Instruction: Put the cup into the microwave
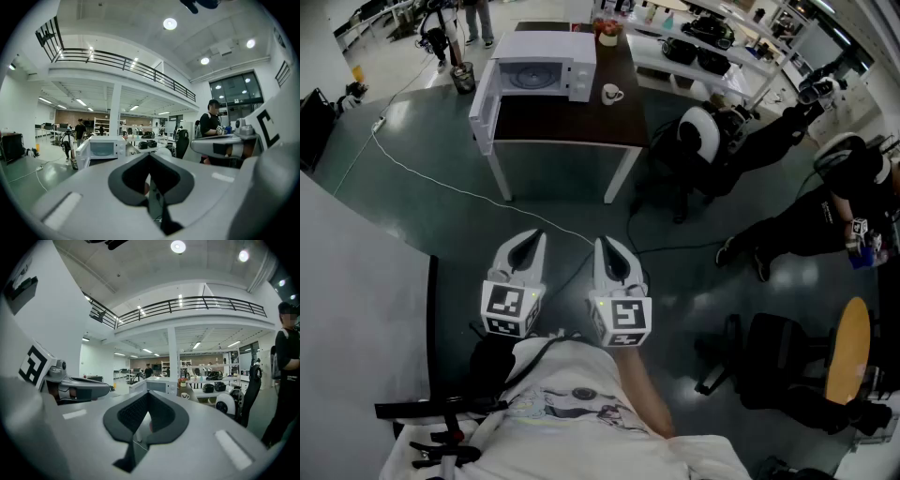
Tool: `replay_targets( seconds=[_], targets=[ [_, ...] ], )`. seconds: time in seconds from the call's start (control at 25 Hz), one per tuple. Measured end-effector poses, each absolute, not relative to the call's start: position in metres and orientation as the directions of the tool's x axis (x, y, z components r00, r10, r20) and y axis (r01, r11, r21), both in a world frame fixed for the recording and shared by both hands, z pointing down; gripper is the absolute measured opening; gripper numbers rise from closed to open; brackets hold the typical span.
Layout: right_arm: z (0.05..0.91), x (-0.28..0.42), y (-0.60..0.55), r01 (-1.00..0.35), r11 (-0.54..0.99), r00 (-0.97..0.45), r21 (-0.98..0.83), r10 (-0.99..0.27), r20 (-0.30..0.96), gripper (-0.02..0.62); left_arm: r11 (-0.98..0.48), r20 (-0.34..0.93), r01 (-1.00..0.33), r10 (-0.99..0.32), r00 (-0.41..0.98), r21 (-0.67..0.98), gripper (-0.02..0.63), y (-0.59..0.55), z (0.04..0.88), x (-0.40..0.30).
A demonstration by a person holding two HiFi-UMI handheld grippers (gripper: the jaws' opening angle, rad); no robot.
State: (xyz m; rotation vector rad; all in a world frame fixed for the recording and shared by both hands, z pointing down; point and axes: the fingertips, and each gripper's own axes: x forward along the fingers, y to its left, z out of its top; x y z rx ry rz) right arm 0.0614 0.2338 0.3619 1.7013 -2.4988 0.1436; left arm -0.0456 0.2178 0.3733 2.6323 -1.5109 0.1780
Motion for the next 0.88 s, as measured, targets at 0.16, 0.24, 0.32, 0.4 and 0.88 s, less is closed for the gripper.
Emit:
replay_targets(
  seconds=[0.16, 0.24, 0.32, 0.4, 0.88],
  targets=[
    [0.36, 0.061, 0.236, -0.927, 0.374, -0.372, -0.013, -0.916, 0.149, -0.002, -0.497, 0.148, -0.867, -0.855, 0.497, 0.041, -0.002, 0.219, 0.371, -0.043],
    [0.361, 0.063, 0.237, -0.925, 0.379, -0.376, -0.012, -0.914, 0.15, -0.002, -0.491, 0.149, -0.87, -0.858, 0.491, 0.043, -0.002, 0.221, 0.372, -0.041],
    [0.361, 0.064, 0.237, -0.923, 0.384, -0.381, -0.01, -0.912, 0.15, -0.002, -0.485, 0.149, -0.873, -0.861, 0.486, 0.043, -0.002, 0.221, 0.372, -0.04],
    [0.36, 0.066, 0.237, -0.921, 0.389, -0.386, -0.011, -0.91, 0.15, -0.002, -0.478, 0.151, -0.877, -0.865, 0.479, 0.045, -0.002, 0.221, 0.372, -0.038],
    [0.371, 0.087, 0.246, -0.904, 0.425, -0.424, -0.039, -0.887, 0.183, 0.0, -0.455, 0.196, -0.888, -0.867, 0.459, 0.067, -0.002, 0.232, 0.387, -0.016]
  ],
)
